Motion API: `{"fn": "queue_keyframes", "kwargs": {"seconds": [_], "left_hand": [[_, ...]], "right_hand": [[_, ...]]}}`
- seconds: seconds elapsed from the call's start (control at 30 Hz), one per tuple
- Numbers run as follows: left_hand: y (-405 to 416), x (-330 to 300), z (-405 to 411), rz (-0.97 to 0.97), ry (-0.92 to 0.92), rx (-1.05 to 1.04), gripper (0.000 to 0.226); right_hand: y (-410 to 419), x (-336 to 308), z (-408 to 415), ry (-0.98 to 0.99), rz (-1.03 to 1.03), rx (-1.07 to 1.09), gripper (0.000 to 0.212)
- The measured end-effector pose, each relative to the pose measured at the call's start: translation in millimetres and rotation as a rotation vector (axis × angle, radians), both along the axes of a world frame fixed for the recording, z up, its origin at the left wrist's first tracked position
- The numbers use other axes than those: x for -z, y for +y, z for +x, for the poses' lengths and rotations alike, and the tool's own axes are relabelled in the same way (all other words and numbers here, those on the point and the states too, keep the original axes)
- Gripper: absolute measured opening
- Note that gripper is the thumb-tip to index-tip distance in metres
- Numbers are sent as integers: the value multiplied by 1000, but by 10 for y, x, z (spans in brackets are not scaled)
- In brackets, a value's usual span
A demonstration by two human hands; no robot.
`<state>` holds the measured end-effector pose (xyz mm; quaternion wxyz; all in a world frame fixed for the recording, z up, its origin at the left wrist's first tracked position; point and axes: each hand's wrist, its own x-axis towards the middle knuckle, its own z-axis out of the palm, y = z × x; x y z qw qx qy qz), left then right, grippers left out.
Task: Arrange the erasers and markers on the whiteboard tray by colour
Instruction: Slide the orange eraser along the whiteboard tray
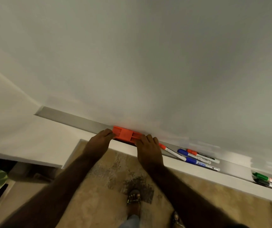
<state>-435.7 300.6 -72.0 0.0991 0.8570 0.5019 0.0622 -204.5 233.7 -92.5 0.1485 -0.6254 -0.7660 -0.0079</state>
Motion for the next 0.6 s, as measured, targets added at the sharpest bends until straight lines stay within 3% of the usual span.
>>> {"fn": "queue_keyframes", "kwargs": {"seconds": [0.3,0.47,0.6], "left_hand": [[47,96,-77,89,-18,82,29],[-105,201,-92,257,-197,-21,30],[-268,384,38,290,-264,28,31]], "right_hand": [[-24,-5,0,31,-34,3,12],[-281,-88,184,116,-48,59,22],[-738,-57,462,196,-87,199,28]]}}
